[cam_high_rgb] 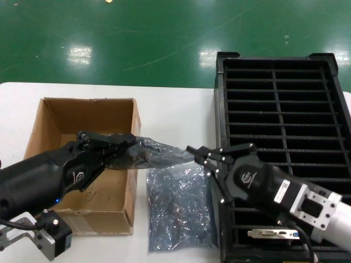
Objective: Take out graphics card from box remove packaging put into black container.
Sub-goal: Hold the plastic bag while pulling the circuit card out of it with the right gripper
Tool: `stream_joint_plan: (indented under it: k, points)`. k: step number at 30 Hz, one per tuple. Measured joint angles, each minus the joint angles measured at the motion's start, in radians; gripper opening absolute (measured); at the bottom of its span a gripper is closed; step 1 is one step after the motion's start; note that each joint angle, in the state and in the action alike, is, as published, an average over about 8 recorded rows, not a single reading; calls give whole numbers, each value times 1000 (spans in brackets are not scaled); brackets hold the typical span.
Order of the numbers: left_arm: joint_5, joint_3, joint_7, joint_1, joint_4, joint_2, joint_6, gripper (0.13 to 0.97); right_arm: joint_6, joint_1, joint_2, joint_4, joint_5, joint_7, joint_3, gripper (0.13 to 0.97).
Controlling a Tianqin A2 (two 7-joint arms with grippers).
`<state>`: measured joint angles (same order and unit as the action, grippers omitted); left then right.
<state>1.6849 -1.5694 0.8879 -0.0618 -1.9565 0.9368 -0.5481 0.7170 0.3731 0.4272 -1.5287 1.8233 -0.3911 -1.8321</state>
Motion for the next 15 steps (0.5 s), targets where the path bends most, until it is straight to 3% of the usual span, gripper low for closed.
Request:
stream_joint_plan:
  k: [8, 15]
  points:
    - [0, 0, 0, 0, 0, 0, 0, 140, 59, 29, 18, 5, -2, 15, -34, 134]
    - [0, 0, 0, 0, 0, 0, 0, 140, 130, 141, 41, 59, -13, 100, -74, 134]
